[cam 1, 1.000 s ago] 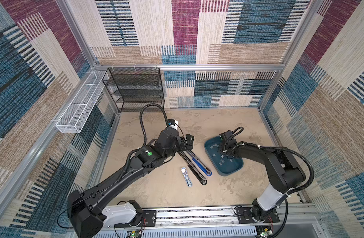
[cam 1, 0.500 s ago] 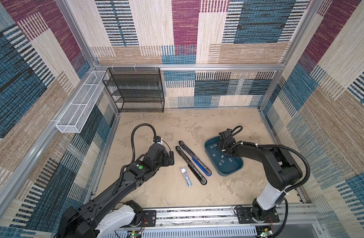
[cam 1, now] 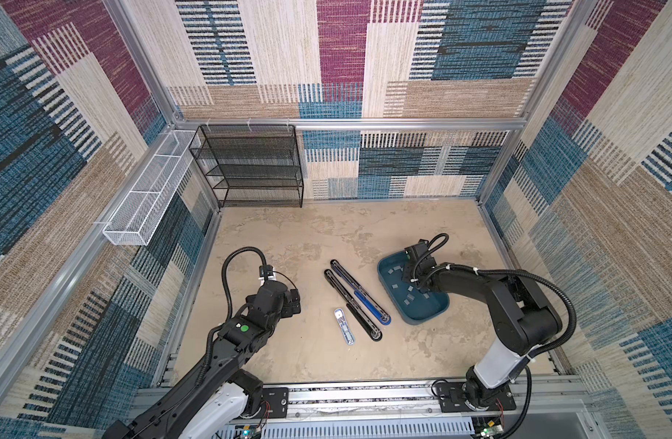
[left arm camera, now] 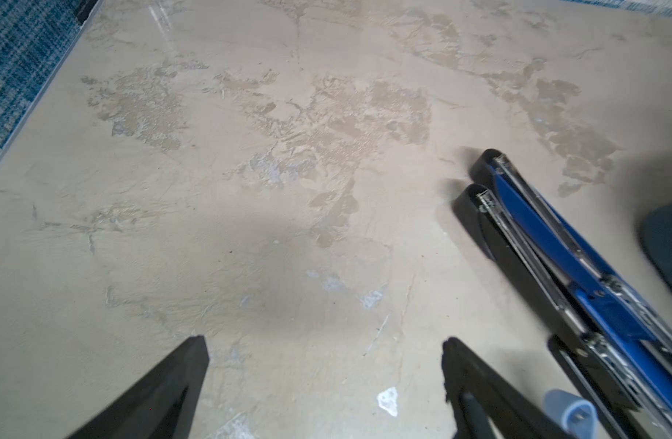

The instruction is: Load the staples into the stapler

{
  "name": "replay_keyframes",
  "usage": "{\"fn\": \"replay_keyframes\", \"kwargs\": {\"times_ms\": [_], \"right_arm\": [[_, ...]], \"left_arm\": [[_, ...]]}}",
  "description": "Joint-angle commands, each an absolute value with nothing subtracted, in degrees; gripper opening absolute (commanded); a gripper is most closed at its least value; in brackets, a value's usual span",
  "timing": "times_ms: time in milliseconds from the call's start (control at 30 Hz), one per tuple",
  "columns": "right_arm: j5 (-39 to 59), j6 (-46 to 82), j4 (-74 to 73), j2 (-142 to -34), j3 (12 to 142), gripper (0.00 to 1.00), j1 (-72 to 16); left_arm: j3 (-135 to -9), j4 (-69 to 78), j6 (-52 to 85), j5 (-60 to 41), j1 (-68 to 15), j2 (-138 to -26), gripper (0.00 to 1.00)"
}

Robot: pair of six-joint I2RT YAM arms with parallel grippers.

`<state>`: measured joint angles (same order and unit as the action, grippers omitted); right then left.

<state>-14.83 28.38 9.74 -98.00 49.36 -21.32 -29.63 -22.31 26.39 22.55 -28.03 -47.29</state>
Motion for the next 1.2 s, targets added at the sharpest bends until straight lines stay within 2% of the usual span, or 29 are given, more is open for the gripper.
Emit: {"fn": "replay_keyframes", "kwargs": {"times_ms": [0, 400, 667, 967, 1167], "right_arm": [[-13.15, 28.31, 13.33, -98.70, 49.30, 0.22, -21.71], [-12.78, 28.30, 13.00, -98.34, 48.78, 0.25, -22.69], [-13.10, 28.48, 13.30, -98.08, 48.67, 0.17, -22.78], [-13.36, 28.22, 12.94, -95.14, 47.83, 0.15, -23.07], [-12.40, 26.53, 11.51, -88.85, 46.09, 0.15, -23.91]], "left_arm": [[-29.03, -19.79, 25.42, 24.00, -27.24, -48.22, 0.99], [-28.30, -17.76, 25.04, 23.39, -26.53, -49.02, 0.99], [-28.13, -17.06, 24.71, 22.41, -26.46, -49.26, 0.99], [-28.24, -15.93, 24.05, 20.85, -26.27, -50.57, 0.99], [-29.39, -14.13, 20.78, 14.67, -26.21, -54.46, 0.99]]}}
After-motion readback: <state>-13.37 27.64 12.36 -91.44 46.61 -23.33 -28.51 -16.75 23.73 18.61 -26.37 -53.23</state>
